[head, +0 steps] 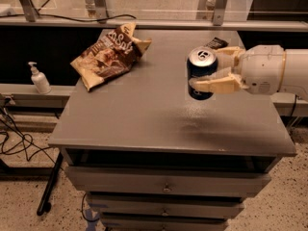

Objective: Move pepsi can near rxbar chocolate

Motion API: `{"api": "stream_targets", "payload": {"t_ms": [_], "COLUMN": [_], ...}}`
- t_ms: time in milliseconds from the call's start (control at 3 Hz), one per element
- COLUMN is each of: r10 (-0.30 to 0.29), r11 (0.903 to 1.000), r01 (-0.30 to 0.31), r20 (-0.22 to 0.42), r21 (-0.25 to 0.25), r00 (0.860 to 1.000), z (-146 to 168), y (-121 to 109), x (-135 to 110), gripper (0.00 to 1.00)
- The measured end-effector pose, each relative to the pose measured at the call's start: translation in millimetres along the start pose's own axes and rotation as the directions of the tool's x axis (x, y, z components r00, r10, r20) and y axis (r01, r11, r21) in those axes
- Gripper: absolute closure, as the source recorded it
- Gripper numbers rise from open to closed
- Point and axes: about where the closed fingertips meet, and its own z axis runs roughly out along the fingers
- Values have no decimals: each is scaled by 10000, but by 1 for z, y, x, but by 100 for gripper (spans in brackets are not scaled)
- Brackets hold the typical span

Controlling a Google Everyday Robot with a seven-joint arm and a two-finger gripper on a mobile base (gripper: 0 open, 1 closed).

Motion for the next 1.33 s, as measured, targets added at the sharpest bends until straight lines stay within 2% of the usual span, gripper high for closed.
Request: {"api": "stream_targets", "payload": {"t_ms": [333,667,1000,1333], "r10": [-603,-1135,-1214,-848], "r11": [9970,9857,9714,9573], "r01": [628,1277,1513,1199], "r20": [-539,-1274,-1652,-1407], "r21": [444,1096,1829,2631], "r00": [9967,9853,9788,9864], "z": [-15,-30,-46,-56], "y": [-12,-53,-109,-167], "x": [3,13,27,46], "gripper": [100,100,100,100]}}
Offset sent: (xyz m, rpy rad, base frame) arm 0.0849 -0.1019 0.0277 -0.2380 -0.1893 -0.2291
